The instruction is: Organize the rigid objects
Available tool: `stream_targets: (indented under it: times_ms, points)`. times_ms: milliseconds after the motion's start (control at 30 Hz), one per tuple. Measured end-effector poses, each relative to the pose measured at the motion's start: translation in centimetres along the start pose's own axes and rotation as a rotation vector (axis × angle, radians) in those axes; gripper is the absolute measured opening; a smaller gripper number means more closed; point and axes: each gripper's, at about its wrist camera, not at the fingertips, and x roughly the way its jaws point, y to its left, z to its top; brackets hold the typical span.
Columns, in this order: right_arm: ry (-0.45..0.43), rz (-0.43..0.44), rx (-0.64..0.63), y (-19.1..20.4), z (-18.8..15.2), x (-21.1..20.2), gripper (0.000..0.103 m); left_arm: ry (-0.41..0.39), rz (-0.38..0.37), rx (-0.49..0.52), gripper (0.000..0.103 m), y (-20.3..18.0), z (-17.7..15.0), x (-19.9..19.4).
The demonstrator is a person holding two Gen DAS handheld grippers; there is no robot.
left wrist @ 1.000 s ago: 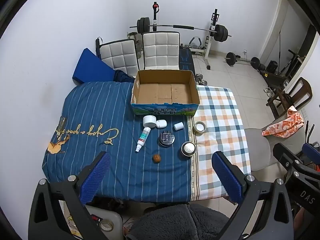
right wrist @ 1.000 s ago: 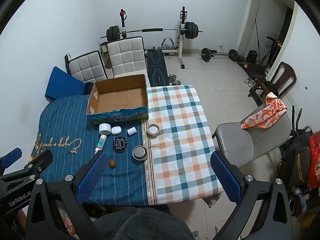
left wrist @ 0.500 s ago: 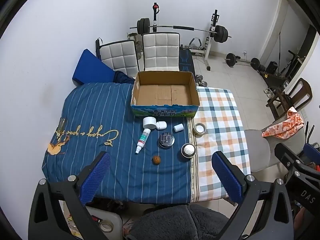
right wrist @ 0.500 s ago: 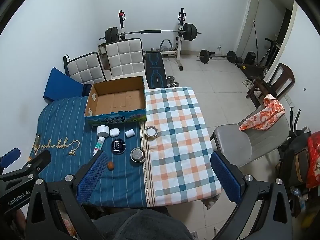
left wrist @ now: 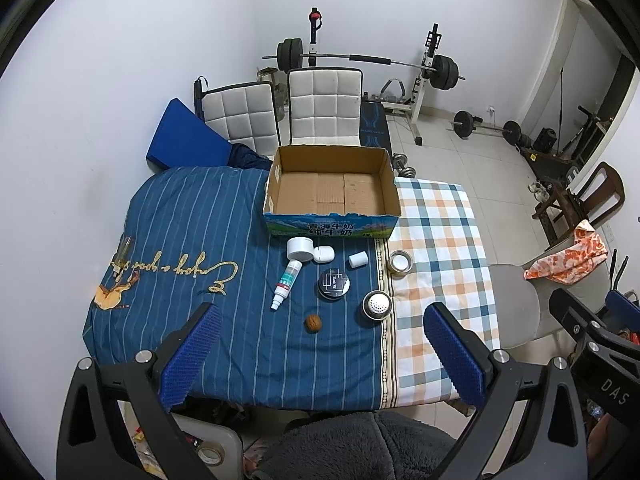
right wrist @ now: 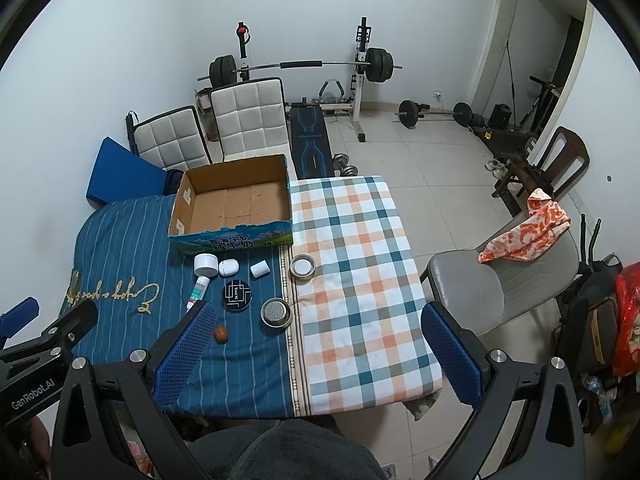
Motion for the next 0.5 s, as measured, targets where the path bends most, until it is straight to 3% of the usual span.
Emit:
stream_targets:
  times_ms: [500]
  points:
    - [0.004, 0.0, -0.001, 0.2, 0.15, -0.01, 0.103, 0.004, -0.001, -0.008, 0.103, 0.45, -0.18, 0.2]
